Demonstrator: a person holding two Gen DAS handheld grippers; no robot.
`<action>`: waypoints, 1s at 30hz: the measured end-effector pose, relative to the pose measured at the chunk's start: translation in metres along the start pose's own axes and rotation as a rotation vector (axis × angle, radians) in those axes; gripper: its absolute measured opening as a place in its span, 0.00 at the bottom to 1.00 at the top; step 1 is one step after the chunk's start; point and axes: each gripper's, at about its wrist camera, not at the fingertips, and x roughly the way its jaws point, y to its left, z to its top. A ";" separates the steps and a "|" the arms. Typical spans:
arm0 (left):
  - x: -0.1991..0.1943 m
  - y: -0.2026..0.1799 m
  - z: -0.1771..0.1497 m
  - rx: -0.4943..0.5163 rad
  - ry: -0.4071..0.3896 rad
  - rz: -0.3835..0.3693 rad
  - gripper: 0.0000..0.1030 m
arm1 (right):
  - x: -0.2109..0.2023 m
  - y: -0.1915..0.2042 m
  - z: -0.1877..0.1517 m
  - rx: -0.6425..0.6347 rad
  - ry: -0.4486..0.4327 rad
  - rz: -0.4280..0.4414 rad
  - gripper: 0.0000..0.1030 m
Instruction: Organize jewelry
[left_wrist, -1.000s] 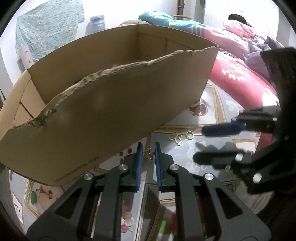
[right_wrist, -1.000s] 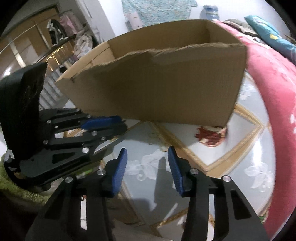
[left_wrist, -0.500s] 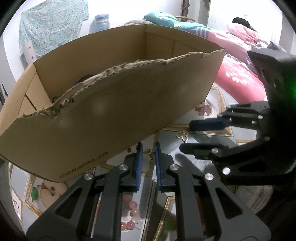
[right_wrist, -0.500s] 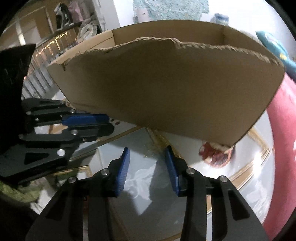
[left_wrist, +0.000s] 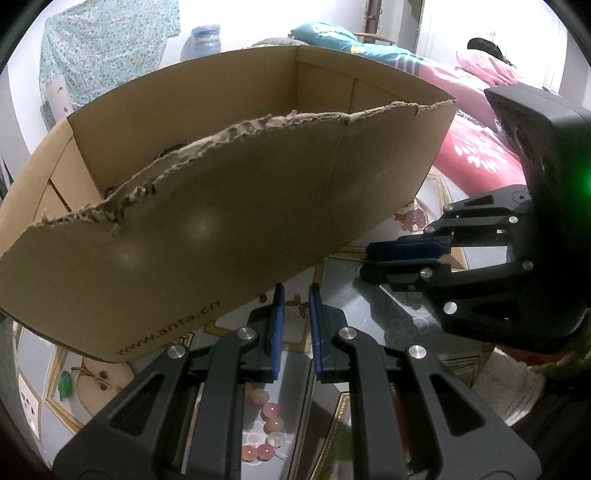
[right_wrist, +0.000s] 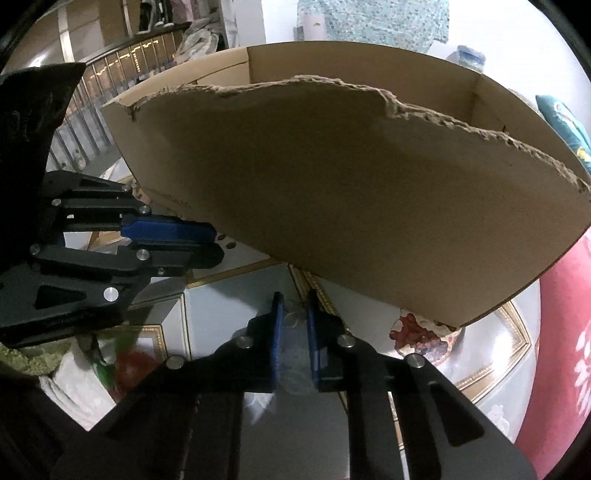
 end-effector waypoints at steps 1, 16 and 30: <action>0.000 0.000 0.000 0.000 -0.002 0.000 0.11 | -0.001 -0.002 0.000 0.013 -0.001 0.006 0.12; -0.004 0.000 0.000 0.005 -0.009 0.004 0.11 | -0.010 -0.011 -0.012 0.095 0.004 0.039 0.03; -0.009 -0.001 -0.001 0.006 -0.018 0.009 0.11 | -0.008 -0.003 -0.013 0.098 0.030 0.023 0.03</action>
